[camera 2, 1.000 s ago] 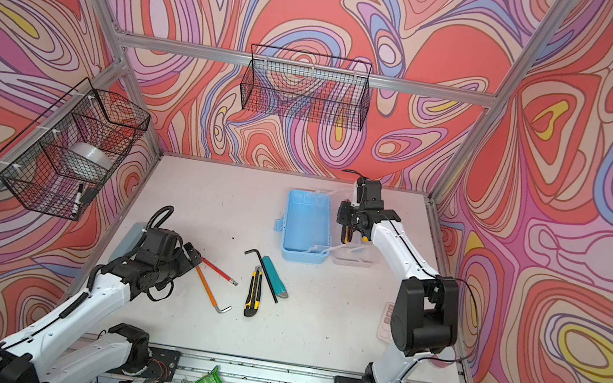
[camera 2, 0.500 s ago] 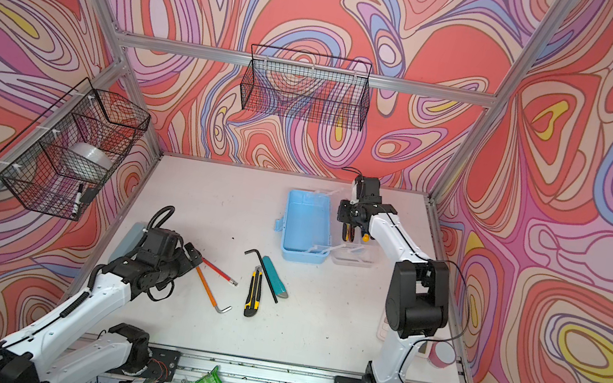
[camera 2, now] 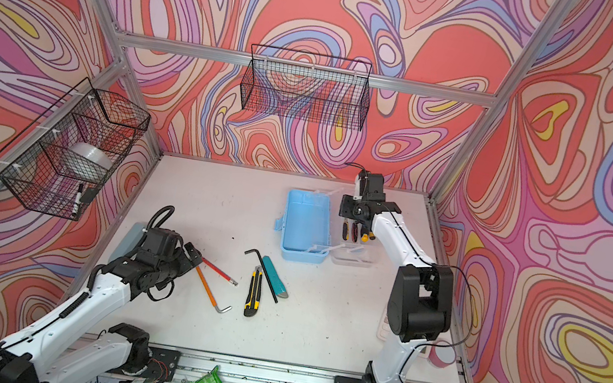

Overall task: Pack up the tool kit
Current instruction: 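Lower the yellow-black ratchet beside the red-black ratchet and open the right gripper, then move the right gripper back over the teal utility knife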

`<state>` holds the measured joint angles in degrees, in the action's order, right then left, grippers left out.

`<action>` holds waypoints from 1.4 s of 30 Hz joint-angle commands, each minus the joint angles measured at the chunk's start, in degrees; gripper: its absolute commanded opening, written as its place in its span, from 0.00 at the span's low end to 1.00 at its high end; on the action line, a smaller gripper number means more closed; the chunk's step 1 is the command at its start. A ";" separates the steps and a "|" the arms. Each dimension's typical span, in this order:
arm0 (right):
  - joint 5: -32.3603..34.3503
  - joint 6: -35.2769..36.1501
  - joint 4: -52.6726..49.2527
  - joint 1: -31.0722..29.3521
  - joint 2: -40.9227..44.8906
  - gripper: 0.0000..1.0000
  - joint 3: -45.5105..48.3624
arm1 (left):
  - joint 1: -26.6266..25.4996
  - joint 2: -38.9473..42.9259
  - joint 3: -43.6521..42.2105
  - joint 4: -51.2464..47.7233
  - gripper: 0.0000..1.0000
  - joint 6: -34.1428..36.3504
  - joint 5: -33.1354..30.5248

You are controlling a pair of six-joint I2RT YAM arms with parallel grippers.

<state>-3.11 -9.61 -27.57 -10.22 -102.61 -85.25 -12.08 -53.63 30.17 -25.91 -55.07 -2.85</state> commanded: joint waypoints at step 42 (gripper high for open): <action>5.69 -9.22 11.93 -31.05 18.76 0.56 33.48 | -6.18 -2.96 4.36 -5.89 1.00 -4.26 -9.28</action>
<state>1.15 -18.76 -17.39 -39.88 -82.30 -52.56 -17.98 -56.55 32.64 -29.02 -58.57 -10.31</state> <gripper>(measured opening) 0.560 0.999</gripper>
